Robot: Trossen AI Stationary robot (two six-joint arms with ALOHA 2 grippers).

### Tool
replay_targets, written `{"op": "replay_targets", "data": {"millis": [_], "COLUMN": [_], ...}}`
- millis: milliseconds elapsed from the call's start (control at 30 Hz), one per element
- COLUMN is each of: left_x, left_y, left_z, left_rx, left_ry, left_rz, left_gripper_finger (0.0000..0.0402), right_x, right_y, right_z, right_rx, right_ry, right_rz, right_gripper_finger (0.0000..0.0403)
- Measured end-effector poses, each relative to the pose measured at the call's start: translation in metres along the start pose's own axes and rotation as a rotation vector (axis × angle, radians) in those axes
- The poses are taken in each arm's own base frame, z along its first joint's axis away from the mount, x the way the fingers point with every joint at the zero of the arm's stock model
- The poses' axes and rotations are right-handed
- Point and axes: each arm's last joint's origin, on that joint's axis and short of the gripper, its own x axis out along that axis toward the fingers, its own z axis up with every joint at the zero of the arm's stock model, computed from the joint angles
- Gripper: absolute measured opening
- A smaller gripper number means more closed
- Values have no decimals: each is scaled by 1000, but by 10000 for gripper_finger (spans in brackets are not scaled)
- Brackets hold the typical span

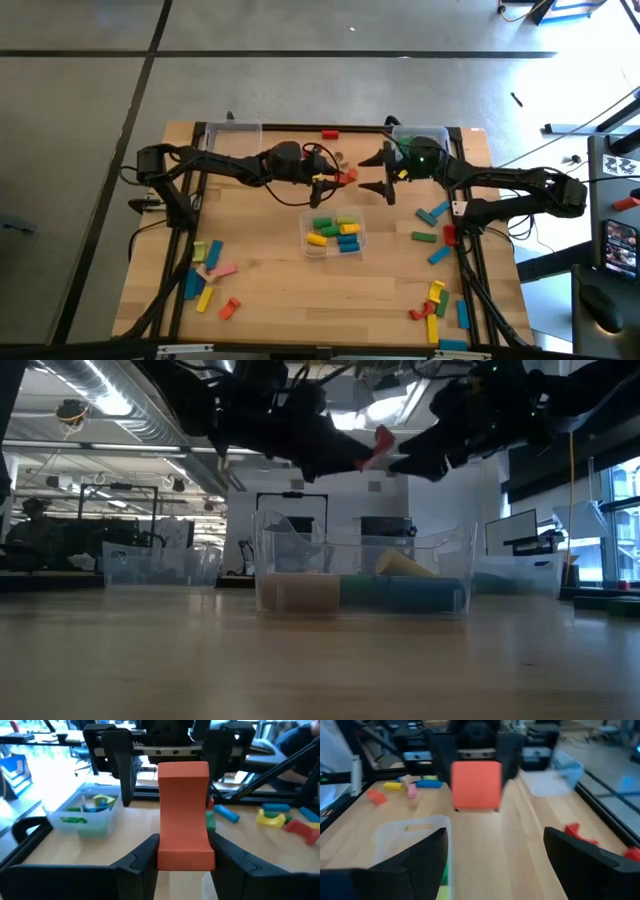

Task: Sort blocks by size
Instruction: Put the orange arch block into the top right transparent bin

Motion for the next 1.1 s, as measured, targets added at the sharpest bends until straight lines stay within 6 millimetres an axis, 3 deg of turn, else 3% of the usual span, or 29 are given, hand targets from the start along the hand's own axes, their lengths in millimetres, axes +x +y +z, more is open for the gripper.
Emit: {"op": "replay_targets", "data": {"millis": [567, 1100], "left_x": [2, 2], "left_y": [-13, -13], "left_z": [7, 8], "left_rx": [26, 34], "left_ry": [-70, -75], "left_rz": [-33, -32], "left_gripper_finger": [134, 135], "right_x": [13, 18], "right_y": [32, 29], "right_z": [18, 13], "right_rx": [-100, -88], "right_ry": [-167, -145], "right_rz": [6, -38], "right_gripper_finger": [314, 147]}}
